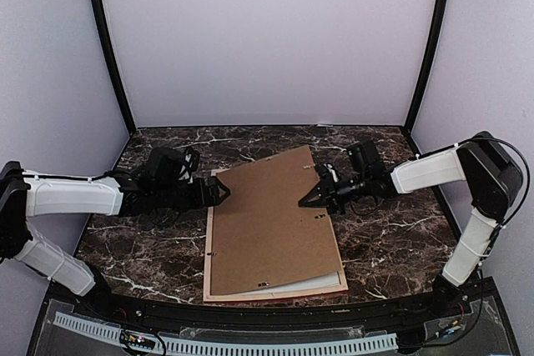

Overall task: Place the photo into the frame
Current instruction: Place the backboard on the frame body.

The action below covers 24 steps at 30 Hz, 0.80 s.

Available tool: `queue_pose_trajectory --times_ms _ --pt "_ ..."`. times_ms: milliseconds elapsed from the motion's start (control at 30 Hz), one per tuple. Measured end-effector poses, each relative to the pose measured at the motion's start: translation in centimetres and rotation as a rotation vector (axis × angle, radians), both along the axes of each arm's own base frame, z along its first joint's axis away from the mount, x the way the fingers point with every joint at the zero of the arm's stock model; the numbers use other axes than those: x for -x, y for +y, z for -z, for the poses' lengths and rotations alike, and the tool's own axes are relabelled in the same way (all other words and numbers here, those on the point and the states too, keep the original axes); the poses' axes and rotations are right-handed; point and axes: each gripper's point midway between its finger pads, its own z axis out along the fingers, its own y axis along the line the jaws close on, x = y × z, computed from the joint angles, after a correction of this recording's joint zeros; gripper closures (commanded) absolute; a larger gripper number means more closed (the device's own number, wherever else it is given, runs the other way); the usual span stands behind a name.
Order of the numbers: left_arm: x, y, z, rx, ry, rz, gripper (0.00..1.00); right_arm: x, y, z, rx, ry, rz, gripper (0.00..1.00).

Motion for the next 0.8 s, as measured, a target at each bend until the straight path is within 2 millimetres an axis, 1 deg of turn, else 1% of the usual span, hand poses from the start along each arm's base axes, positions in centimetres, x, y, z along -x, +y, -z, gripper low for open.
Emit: queue_pose_trajectory --times_ms 100,267,433,533,800 --pt "0.2 -0.6 0.0 0.014 0.001 0.014 0.07 0.1 -0.1 0.3 0.013 0.012 0.005 0.75" --pt "0.8 -2.8 0.3 0.062 0.013 0.057 0.07 0.2 -0.1 0.7 0.026 0.021 0.008 0.70" --pt "1.5 -4.9 1.9 0.093 0.058 0.094 0.07 0.3 -0.2 1.1 0.036 0.032 0.008 0.67" --pt "1.8 -5.4 2.9 0.093 0.083 0.098 0.07 0.3 -0.3 1.2 0.042 0.035 0.009 0.65" --pt "1.8 -5.7 4.0 0.089 0.102 0.094 0.07 0.3 -0.3 1.4 0.049 0.034 0.010 0.62"
